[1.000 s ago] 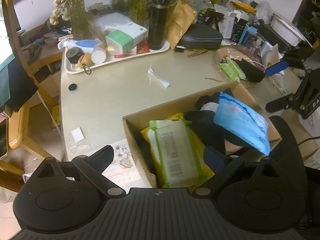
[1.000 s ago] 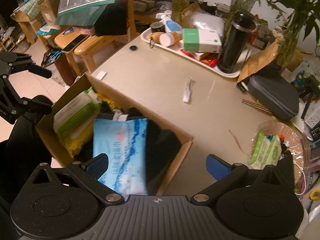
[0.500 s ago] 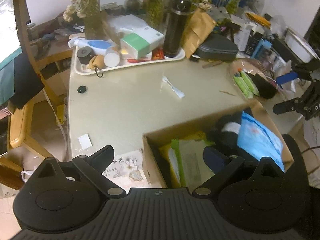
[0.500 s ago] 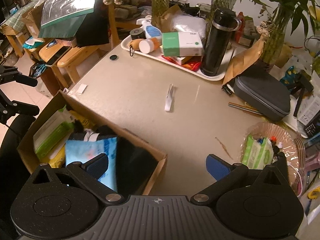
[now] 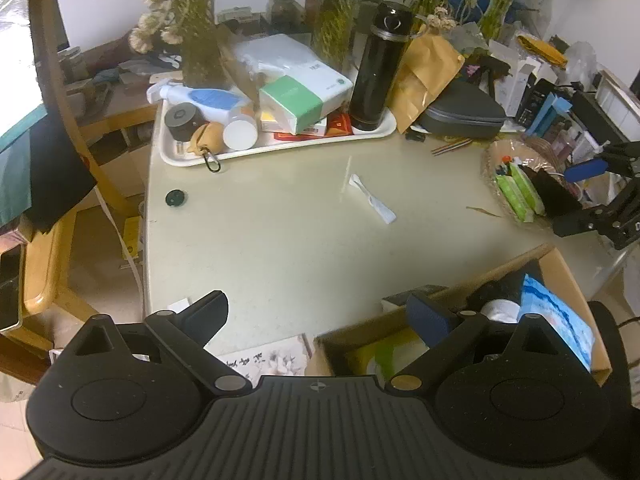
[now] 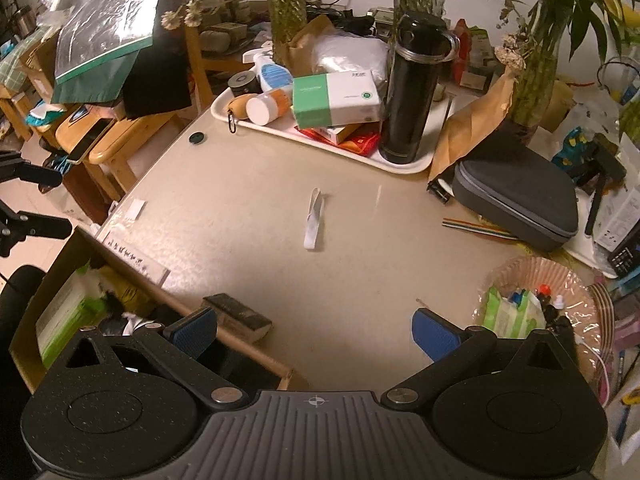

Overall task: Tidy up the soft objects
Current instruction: 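Move the left tool to the small black printed box on the desk, then close the left tool on the small black box, then lift the black box with the left tool while the right tool approaches the white fabric strip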

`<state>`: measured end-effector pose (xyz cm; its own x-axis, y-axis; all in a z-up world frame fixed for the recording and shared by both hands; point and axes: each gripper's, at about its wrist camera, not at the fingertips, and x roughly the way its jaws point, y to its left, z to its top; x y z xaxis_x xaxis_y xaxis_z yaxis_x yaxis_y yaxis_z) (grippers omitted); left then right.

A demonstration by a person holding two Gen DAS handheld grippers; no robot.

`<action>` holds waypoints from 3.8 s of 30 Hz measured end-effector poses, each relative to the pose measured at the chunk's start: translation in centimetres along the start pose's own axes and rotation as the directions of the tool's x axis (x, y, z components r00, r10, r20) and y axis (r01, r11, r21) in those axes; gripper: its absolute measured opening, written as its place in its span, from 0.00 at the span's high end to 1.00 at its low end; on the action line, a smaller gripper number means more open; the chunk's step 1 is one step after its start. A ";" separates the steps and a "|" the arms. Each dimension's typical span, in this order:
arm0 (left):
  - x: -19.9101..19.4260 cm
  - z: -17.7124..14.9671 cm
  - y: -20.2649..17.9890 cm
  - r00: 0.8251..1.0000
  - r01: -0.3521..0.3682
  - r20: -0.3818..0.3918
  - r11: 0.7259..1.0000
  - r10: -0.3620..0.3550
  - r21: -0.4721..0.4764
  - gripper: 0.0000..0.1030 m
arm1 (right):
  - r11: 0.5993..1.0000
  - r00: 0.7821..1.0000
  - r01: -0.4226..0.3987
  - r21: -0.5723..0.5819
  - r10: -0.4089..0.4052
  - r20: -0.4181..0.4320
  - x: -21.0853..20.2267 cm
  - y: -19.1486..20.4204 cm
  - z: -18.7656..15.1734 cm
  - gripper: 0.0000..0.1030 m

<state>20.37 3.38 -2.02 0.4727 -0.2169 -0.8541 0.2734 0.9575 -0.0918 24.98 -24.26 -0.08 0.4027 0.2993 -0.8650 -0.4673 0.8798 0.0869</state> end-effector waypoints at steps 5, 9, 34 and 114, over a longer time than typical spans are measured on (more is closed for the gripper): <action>1.2 1.0 -0.1 1.000 0.006 -0.023 1.000 -0.006 0.003 0.05 | 1.000 1.000 -0.001 0.021 0.001 0.001 1.3 -0.8 0.6 0.00; 2.5 1.9 -0.2 0.998 0.007 -0.070 1.000 -0.007 -0.014 0.05 | 1.000 1.000 0.005 0.031 -0.005 -0.005 2.3 -1.3 0.9 0.00; 10.6 6.1 -2.6 0.939 0.053 -0.328 0.987 -0.101 -0.151 0.05 | 0.998 1.000 0.008 0.060 -0.007 -0.016 5.0 -3.5 -0.9 0.00; 10.7 9.1 -3.6 0.989 -0.085 -0.121 0.996 0.088 0.031 0.33 | 0.990 0.993 0.030 0.135 -0.044 0.108 2.2 -4.1 -0.5 0.00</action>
<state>32.09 -4.14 -6.19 0.3904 -0.1075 -0.9144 0.2584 0.9660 -0.0033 27.36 -27.36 -2.60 0.5060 0.2983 -0.8093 -0.3449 0.9300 0.1271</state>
